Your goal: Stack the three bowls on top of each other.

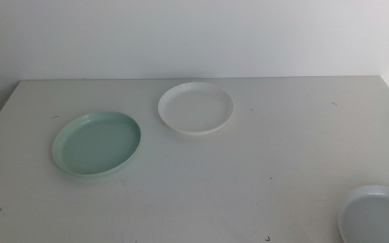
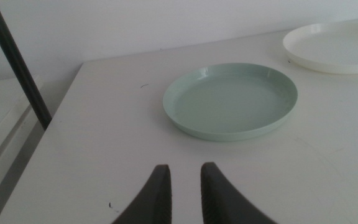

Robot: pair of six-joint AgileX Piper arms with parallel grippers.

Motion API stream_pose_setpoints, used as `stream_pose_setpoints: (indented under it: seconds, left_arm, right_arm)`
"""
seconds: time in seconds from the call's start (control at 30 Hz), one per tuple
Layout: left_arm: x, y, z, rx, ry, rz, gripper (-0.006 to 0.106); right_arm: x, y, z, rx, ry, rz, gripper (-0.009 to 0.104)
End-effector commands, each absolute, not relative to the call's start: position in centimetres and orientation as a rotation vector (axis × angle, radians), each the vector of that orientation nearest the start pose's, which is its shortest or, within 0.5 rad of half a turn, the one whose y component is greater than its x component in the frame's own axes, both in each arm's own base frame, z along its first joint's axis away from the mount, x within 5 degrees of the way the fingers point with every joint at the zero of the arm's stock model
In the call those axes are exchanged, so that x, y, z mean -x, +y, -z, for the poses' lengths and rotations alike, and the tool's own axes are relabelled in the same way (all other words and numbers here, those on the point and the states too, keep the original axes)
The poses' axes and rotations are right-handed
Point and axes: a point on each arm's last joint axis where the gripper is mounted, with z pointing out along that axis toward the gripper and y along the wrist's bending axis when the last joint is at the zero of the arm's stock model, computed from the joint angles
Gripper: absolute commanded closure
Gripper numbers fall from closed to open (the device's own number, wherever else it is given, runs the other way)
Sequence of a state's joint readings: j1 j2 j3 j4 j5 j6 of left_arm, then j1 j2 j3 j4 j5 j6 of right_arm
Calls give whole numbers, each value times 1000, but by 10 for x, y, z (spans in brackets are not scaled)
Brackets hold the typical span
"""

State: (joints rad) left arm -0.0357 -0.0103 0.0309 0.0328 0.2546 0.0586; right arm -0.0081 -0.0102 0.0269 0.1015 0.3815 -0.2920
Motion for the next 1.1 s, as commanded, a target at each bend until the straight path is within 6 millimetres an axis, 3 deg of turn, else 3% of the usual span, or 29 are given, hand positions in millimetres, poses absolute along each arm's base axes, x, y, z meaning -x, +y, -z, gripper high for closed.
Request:
stream_pose_setpoints:
  seconds: [0.0,0.27,0.77,1.07]
  left_arm:
    - [-58,-2,-199,-87,1681,-22,80]
    - [-75,-3,-241,-80,1722,-12,80]
    - [-147,-6,-377,-65,1946,5,80]
    - [-184,-7,-441,-9,2097,38,80]
  right_arm:
    - [-52,2,-179,202,1778,143,50]
    - [-52,2,-179,202,1778,143,50]
    - [-52,2,-179,202,1778,143,50]
    - [-52,2,-179,202,1778,143,50]
